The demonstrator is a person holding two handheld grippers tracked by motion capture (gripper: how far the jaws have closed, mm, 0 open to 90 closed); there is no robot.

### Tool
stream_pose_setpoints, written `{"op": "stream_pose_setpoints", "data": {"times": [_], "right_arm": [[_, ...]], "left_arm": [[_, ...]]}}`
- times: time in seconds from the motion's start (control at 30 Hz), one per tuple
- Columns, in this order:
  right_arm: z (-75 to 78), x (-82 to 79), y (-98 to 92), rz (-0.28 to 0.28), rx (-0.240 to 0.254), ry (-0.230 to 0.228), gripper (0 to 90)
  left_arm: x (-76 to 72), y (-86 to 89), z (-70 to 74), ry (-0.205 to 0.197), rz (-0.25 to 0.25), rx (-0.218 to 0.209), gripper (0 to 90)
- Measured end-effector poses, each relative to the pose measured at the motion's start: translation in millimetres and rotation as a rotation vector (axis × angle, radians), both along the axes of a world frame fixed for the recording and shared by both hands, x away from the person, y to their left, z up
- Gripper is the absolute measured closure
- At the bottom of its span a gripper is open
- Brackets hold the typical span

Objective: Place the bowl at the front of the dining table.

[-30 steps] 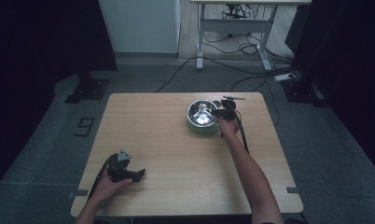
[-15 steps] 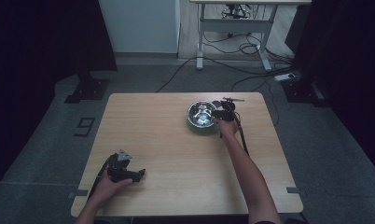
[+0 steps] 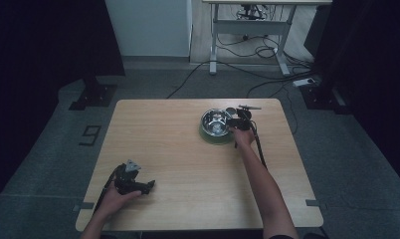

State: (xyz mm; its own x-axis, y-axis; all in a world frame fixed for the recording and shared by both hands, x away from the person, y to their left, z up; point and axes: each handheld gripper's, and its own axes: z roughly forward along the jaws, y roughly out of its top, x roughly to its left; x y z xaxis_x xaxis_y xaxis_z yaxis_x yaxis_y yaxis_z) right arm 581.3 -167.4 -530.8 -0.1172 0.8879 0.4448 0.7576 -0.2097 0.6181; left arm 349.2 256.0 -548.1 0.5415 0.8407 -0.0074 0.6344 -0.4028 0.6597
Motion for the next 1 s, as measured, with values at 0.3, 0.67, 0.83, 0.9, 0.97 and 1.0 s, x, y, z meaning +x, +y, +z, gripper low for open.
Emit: {"op": "stream_pose_setpoints", "data": {"times": [0.3, 0.67, 0.83, 0.9, 0.97, 1.0], "right_arm": [[-2.0, 1.1, -0.9, 0.018, 0.006, 0.0, 81.3], [-2.4, 0.0, 0.9, 0.056, -0.023, -0.001, 70.5], [3.7, -2.9, 0.3, 0.028, -0.045, -0.023, 57.3], [10.9, -5.4, -1.7, 0.034, -0.051, -0.057, 52.2], [14.7, -7.4, -1.9, 0.04, -0.057, -0.072, 49.2], [14.7, -7.4, -1.9, 0.04, -0.057, -0.072, 49.2]], "left_arm": [[0.0, 0.0, 0.0, 0.0, 0.0, 0.0, 0.0], [0.0, 0.0, 0.0, 0.0, -0.001, 0.0, 0.0], [0.0, 0.0, 0.0, 0.0, 0.0, 0.0, 0.0], [0.0, 0.0, 0.0, 0.0, 0.0, 0.0, 0.0], [0.0, 0.0, 0.0, 0.0, 0.0, 0.0, 0.0], [0.0, 0.0, 0.0, 0.0, 0.0, 0.0, 0.0]]}}
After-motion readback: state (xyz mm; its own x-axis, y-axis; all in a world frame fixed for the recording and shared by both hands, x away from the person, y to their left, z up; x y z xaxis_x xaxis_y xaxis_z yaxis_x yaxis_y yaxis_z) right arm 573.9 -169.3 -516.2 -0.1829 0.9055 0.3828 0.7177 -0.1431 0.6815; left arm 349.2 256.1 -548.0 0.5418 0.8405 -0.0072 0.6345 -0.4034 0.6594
